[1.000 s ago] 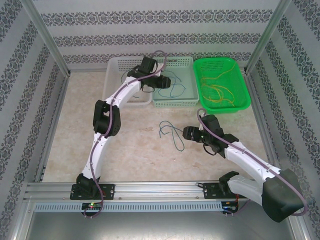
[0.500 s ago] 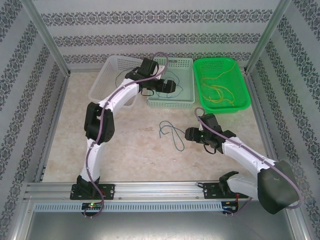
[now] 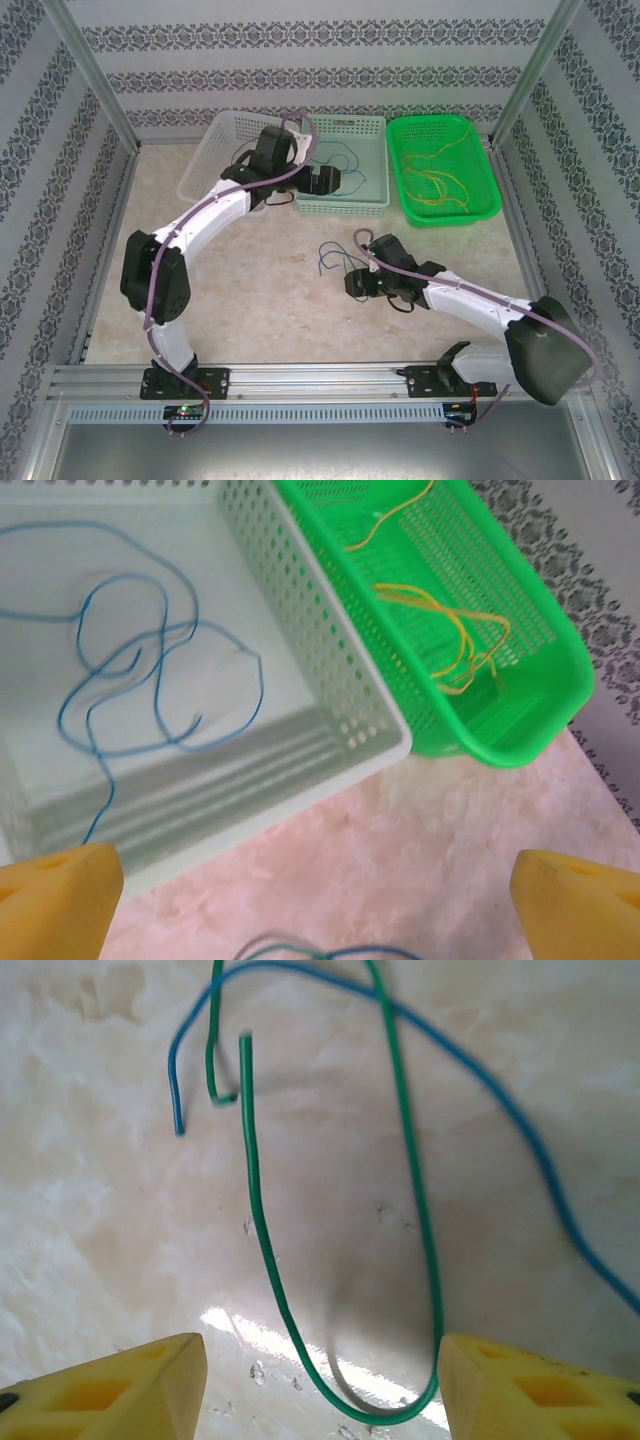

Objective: Untangle the cables

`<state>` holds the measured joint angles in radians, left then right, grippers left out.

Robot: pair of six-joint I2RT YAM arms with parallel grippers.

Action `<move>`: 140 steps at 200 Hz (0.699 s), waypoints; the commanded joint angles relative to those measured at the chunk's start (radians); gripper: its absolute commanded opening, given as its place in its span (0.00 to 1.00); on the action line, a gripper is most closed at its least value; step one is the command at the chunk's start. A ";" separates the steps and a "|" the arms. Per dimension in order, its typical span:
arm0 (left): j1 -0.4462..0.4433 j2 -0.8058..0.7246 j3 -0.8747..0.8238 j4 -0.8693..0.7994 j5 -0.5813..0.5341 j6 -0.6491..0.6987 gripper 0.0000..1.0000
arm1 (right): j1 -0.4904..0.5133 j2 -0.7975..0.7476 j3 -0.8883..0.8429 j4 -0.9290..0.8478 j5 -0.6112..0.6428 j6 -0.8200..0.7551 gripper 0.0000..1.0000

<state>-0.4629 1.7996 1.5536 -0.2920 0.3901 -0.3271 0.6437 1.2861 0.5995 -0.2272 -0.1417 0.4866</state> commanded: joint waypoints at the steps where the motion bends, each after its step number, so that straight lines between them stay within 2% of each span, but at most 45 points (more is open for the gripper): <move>1: 0.010 -0.078 -0.091 0.114 -0.026 -0.058 1.00 | 0.047 0.071 0.057 0.014 0.029 -0.037 0.63; 32: 0.015 -0.134 -0.185 0.098 -0.027 -0.073 1.00 | 0.100 0.176 0.118 0.005 0.094 -0.056 0.59; 57: 0.016 -0.180 -0.249 0.102 -0.046 -0.076 1.00 | 0.106 0.243 0.156 -0.025 0.163 -0.054 0.52; 76: 0.018 -0.203 -0.277 0.092 -0.058 -0.070 1.00 | 0.109 0.261 0.160 -0.018 0.166 -0.054 0.40; 101: 0.025 -0.233 -0.318 0.090 -0.074 -0.076 1.00 | 0.109 0.256 0.157 -0.023 0.166 -0.056 0.12; 114: 0.029 -0.251 -0.341 0.096 -0.079 -0.080 1.00 | 0.109 0.216 0.147 -0.019 0.149 -0.058 0.02; 140: 0.031 -0.281 -0.368 0.104 -0.058 -0.050 1.00 | 0.094 0.056 0.137 -0.017 0.043 -0.078 0.00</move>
<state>-0.4431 1.5646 1.2072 -0.2302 0.3305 -0.3912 0.7441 1.4998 0.7368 -0.2401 -0.0166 0.4339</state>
